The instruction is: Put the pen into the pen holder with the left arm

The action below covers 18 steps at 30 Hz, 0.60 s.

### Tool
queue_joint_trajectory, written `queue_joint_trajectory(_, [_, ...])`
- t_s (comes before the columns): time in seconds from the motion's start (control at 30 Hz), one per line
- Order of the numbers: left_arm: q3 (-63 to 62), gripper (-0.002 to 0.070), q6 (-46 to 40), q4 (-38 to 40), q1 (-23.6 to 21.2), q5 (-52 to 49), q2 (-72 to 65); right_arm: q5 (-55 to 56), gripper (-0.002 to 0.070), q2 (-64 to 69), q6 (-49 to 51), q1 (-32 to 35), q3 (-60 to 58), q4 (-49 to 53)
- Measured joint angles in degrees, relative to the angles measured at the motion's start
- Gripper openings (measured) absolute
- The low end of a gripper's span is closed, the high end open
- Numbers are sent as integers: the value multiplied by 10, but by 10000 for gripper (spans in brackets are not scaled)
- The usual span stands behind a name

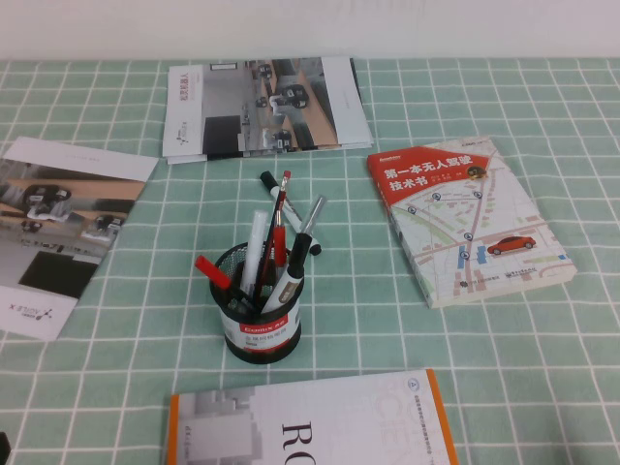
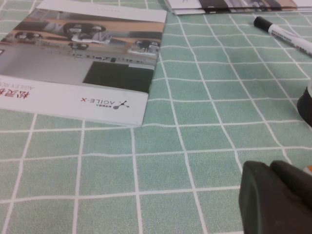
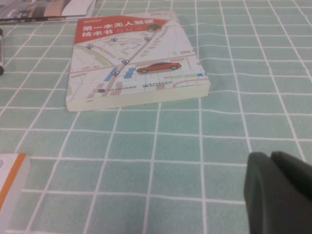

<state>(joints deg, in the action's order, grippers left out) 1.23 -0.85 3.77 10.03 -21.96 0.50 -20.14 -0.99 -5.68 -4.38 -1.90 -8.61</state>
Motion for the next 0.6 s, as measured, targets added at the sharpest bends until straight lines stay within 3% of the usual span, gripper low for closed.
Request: queue_joint_trajectory(0.6, [0, -4, 1, 10, 0, 0, 0, 0, -20, 0, 0, 0, 0, 0])
